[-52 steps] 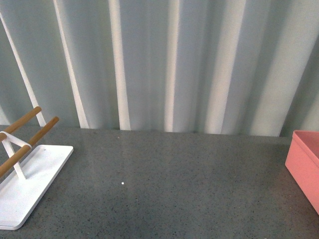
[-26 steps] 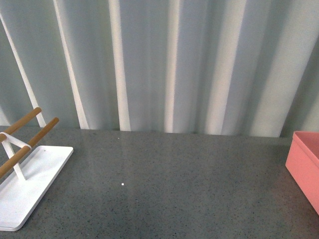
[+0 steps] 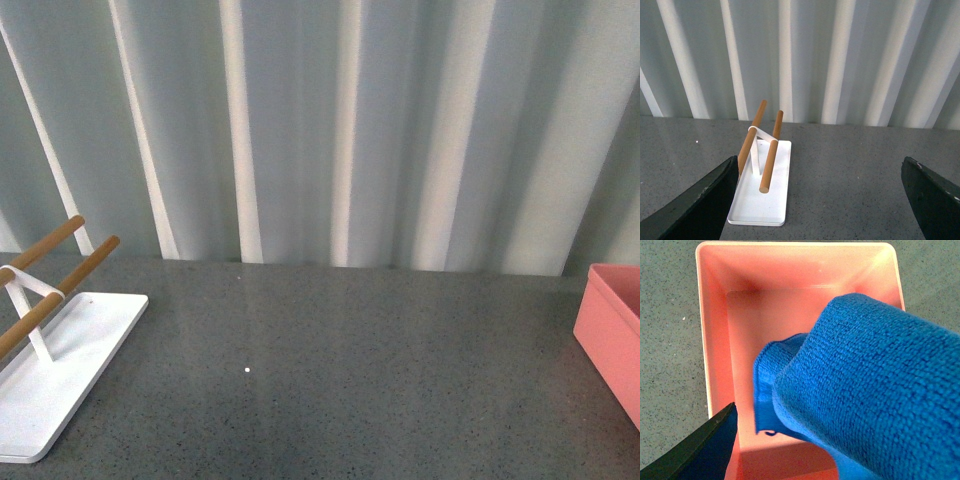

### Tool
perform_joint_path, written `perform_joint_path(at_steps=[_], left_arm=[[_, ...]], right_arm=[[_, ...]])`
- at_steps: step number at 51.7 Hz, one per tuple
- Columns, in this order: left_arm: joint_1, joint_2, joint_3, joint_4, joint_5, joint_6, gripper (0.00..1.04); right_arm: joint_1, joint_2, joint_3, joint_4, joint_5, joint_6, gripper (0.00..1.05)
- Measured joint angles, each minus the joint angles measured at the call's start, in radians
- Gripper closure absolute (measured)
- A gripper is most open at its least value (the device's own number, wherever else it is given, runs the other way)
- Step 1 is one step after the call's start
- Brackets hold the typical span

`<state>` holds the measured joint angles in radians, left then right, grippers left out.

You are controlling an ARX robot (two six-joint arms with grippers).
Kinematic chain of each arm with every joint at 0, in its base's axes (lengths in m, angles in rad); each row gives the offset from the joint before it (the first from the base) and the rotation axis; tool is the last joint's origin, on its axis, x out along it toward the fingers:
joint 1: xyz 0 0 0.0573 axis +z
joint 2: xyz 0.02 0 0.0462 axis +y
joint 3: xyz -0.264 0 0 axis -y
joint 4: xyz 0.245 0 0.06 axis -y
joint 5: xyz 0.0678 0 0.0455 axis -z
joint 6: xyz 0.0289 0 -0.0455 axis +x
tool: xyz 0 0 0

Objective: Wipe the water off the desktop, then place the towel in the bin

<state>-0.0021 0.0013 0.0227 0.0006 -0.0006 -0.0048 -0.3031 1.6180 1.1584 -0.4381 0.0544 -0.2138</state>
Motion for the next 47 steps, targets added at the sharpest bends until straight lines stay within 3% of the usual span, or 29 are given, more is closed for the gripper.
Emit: perform_joint_path(at_steps=[3,7,13,22,28,47], left_arm=[[0.000,0.000,0.000,0.000,0.000,0.000,0.07],[0.000,0.000,0.000,0.000,0.000,0.000,0.07],[0.000,0.000,0.000,0.000,0.000,0.000,0.07],[0.000,0.000,0.000,0.000,0.000,0.000,0.07],[0.000,0.000,0.000,0.000,0.000,0.000,0.07],[0.000,0.000,0.000,0.000,0.000,0.000,0.07]], right_arm=[[-0.003,0.000,0.000,0.008,-0.026,0.014,0.07],[-0.033,0.002,0.062,0.048,-0.199,0.113,0.07],[-0.040,-0.006,0.198,0.023,-0.250,0.181,0.07],[0.008,-0.061,0.191,0.015,-0.197,0.157,0.07],[0.056,-0.064,0.087,0.126,-0.129,0.077,0.07],[0.056,-0.072,0.069,0.146,-0.113,0.034,0.07]])
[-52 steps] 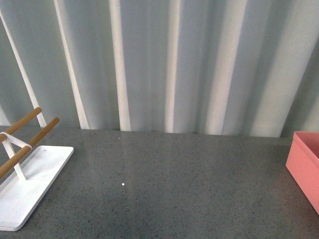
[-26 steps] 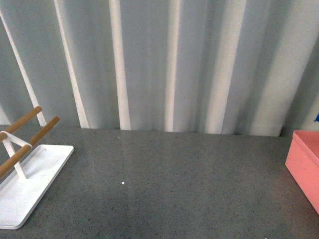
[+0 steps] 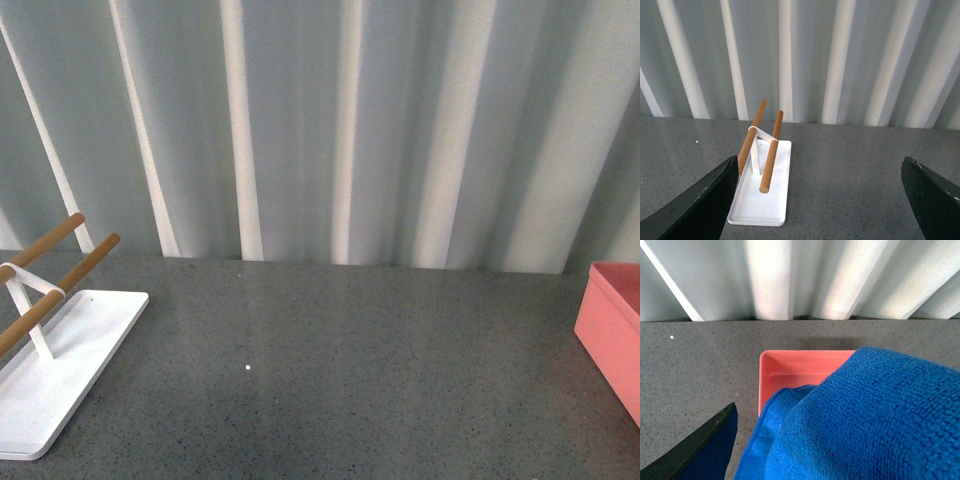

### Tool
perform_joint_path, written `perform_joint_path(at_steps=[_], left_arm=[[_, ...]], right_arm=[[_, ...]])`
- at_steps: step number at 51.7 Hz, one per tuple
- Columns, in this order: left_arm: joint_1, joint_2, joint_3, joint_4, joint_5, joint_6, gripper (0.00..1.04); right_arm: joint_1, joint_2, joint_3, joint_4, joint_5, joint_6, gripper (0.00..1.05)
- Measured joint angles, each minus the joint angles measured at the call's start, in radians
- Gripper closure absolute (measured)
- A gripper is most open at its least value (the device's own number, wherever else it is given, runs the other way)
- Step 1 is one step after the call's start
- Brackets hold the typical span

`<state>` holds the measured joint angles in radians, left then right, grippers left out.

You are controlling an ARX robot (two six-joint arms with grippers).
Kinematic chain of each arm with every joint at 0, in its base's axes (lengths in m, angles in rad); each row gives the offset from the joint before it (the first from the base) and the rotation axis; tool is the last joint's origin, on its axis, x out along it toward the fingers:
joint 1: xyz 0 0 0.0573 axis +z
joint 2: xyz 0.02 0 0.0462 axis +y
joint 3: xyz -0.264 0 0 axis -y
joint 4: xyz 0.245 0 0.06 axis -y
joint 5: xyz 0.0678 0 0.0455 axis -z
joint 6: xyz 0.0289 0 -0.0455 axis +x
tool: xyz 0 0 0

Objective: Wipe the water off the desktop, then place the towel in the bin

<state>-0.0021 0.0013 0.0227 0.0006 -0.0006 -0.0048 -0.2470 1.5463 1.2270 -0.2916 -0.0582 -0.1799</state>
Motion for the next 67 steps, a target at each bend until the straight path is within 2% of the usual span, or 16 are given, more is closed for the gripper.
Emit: perform_joint_path(at_steps=[23,24,26,30,36,39,41,43,50,52,67], left_arm=[[0.000,0.000,0.000,0.000,0.000,0.000,0.07],[0.000,0.000,0.000,0.000,0.000,0.000,0.07],[0.000,0.000,0.000,0.000,0.000,0.000,0.07],[0.000,0.000,0.000,0.000,0.000,0.000,0.07],[0.000,0.000,0.000,0.000,0.000,0.000,0.07],[0.000,0.000,0.000,0.000,0.001,0.000,0.07],[0.000,0.000,0.000,0.000,0.000,0.000,0.07],[0.000,0.000,0.000,0.000,0.000,0.000,0.07],[0.000,0.000,0.000,0.000,0.000,0.000,0.07],[0.000,0.000,0.000,0.000,0.000,0.000,0.07],[0.000,0.000,0.000,0.000,0.000,0.000,0.07]], right_arm=[[0.003,0.003,0.007,-0.017,0.019,-0.003,0.07],[0.014,0.039,0.083,-0.168,0.110,-0.011,0.07],[0.024,0.095,0.204,-0.370,0.213,-0.018,0.07],[0.032,0.200,0.460,-0.620,0.169,0.015,0.07],[0.036,0.261,0.739,-0.726,0.114,0.074,0.07],[0.040,0.255,0.835,-0.786,0.136,0.095,0.07],[0.045,0.217,0.822,-0.803,0.174,0.094,0.07],[0.047,0.164,0.726,-0.768,0.216,0.070,0.07],[0.048,0.116,0.383,-0.576,0.213,-0.015,0.07],[0.047,0.123,0.342,-0.559,0.213,-0.033,0.07],[0.048,0.097,0.330,-0.550,0.213,-0.054,0.07]])
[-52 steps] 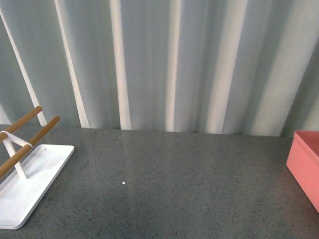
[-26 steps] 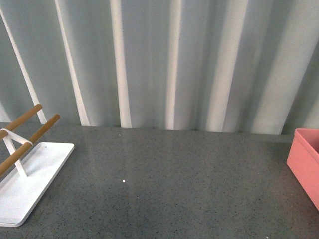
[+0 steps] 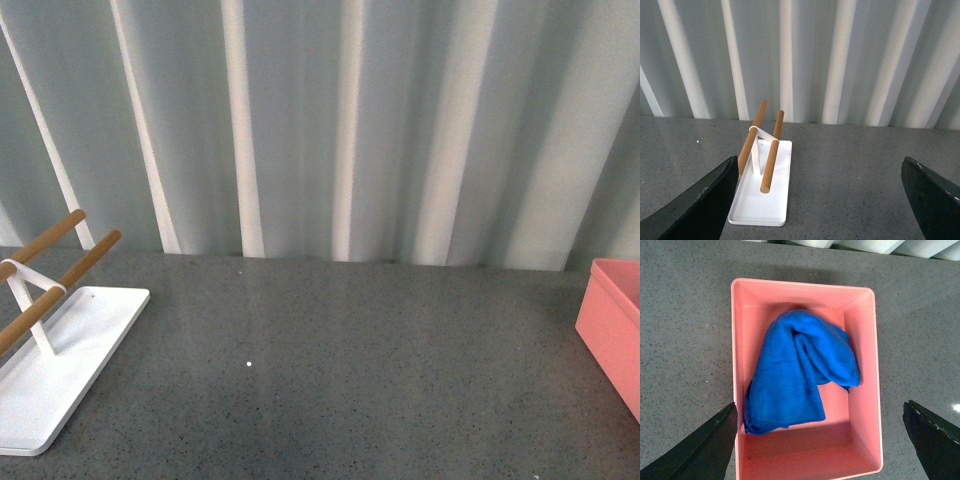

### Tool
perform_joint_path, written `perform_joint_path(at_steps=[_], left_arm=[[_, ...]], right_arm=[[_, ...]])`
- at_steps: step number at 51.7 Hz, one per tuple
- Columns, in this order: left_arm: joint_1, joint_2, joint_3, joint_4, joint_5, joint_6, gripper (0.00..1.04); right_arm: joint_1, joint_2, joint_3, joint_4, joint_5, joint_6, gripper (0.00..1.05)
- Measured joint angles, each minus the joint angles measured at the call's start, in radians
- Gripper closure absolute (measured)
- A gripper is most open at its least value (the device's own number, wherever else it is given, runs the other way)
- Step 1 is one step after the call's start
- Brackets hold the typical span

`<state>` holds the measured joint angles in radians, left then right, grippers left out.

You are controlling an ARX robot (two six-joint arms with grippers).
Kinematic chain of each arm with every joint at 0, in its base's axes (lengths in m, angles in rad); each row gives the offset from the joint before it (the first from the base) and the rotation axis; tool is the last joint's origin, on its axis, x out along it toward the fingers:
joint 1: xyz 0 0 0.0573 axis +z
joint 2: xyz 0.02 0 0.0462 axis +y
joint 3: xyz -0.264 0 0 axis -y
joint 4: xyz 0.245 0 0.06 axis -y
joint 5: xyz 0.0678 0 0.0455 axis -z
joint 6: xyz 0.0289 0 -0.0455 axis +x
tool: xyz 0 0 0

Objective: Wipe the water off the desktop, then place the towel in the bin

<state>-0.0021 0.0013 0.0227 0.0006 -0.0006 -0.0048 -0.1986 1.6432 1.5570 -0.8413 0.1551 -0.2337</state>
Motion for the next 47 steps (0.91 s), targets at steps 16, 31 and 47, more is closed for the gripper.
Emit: perform_joint_path(at_steps=[16,31,47], left_arm=[[0.000,0.000,0.000,0.000,0.000,0.000,0.07],[0.000,0.000,0.000,0.000,0.000,0.000,0.07],[0.000,0.000,0.000,0.000,0.000,0.000,0.07]], right_arm=[[0.053,-0.406,-0.905,1.452,-0.309,0.204,0.68],[0.101,-0.562,-1.192,1.545,-0.256,0.212,1.01],[0.196,-0.782,-1.398,1.536,-0.169,0.212,1.01]])
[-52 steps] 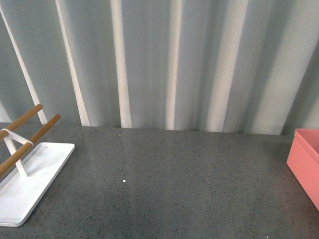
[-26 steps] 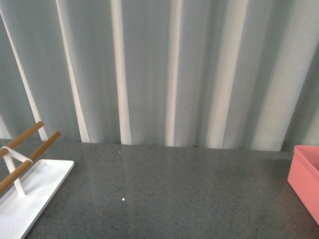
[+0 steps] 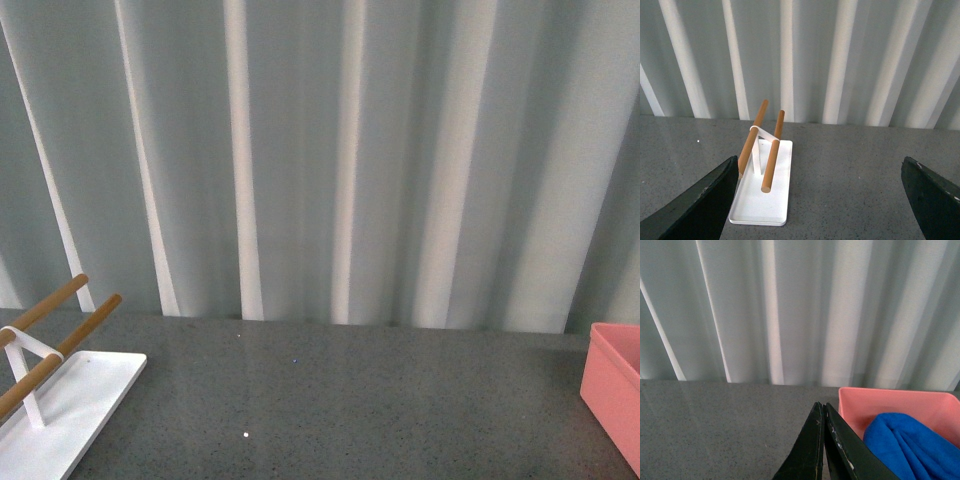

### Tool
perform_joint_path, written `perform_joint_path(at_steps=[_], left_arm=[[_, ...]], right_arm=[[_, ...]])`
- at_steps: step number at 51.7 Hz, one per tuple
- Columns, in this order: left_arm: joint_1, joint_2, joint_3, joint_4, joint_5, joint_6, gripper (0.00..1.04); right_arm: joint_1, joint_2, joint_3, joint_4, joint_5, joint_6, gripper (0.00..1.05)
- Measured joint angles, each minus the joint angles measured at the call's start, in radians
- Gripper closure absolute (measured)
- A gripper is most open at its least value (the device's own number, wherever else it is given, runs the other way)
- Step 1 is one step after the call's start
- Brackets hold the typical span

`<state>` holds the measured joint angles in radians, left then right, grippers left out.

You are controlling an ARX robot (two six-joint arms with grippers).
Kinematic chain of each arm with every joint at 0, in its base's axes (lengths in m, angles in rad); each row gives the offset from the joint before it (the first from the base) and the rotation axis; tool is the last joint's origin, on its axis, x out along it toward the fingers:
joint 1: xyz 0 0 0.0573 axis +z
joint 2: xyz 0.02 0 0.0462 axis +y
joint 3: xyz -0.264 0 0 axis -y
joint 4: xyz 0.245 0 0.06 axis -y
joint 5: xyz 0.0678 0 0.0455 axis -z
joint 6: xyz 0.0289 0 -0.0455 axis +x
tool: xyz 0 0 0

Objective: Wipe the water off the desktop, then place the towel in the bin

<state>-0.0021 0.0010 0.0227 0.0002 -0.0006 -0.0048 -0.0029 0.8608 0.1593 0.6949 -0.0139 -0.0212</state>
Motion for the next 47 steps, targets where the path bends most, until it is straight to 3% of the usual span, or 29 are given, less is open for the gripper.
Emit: perform_joint_path(at_steps=[34,47], left_arm=[[0.000,0.000,0.000,0.000,0.000,0.000,0.07],[0.000,0.000,0.000,0.000,0.000,0.000,0.07]], right_arm=[[0.001,-0.314,-0.150,-0.156,0.003,0.001,1.01],[0.001,-0.460,-0.151,-0.292,0.006,0.003,1.01]])
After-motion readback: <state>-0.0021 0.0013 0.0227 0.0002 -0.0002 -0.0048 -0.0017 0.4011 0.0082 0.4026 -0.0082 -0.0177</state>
